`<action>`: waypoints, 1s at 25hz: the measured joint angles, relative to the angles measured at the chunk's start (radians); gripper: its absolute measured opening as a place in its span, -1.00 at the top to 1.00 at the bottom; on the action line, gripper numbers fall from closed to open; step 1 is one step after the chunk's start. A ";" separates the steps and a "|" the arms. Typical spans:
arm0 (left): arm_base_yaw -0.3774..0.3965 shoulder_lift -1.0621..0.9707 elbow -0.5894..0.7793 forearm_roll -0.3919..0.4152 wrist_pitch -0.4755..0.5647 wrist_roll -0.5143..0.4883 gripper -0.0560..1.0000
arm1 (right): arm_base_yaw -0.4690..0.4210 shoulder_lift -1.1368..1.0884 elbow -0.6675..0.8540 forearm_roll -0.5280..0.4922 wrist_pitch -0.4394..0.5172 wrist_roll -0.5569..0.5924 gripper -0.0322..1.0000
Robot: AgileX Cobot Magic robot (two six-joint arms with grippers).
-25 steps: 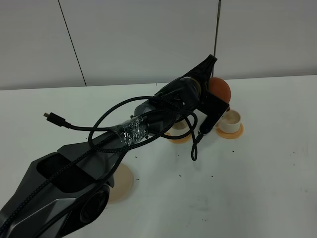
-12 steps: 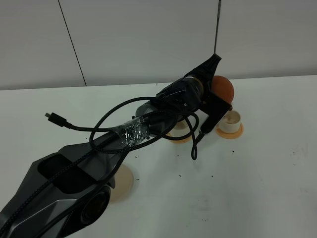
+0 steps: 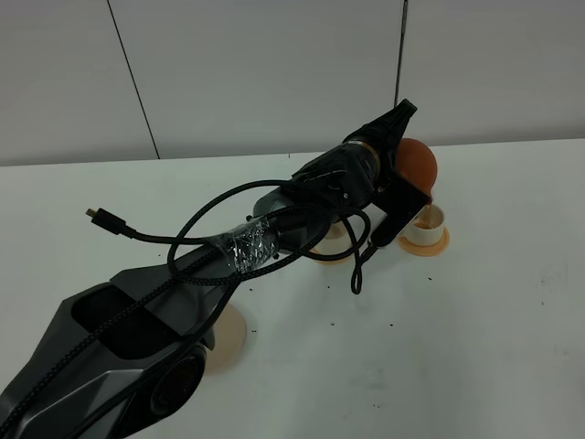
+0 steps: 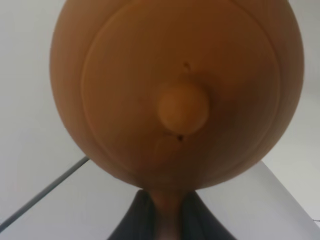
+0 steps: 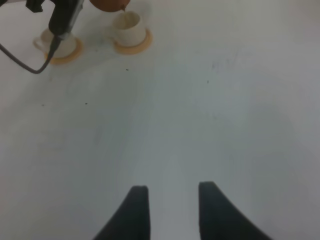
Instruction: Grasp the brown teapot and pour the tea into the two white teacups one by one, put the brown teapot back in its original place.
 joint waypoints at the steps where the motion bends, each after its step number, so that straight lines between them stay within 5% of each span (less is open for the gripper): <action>1: 0.000 0.000 0.000 0.004 0.000 0.000 0.56 | 0.000 0.000 0.000 0.000 0.000 0.000 0.47; 25: -0.001 0.000 0.000 0.035 -0.006 -0.006 0.56 | 0.000 0.000 0.000 0.000 0.000 0.000 0.47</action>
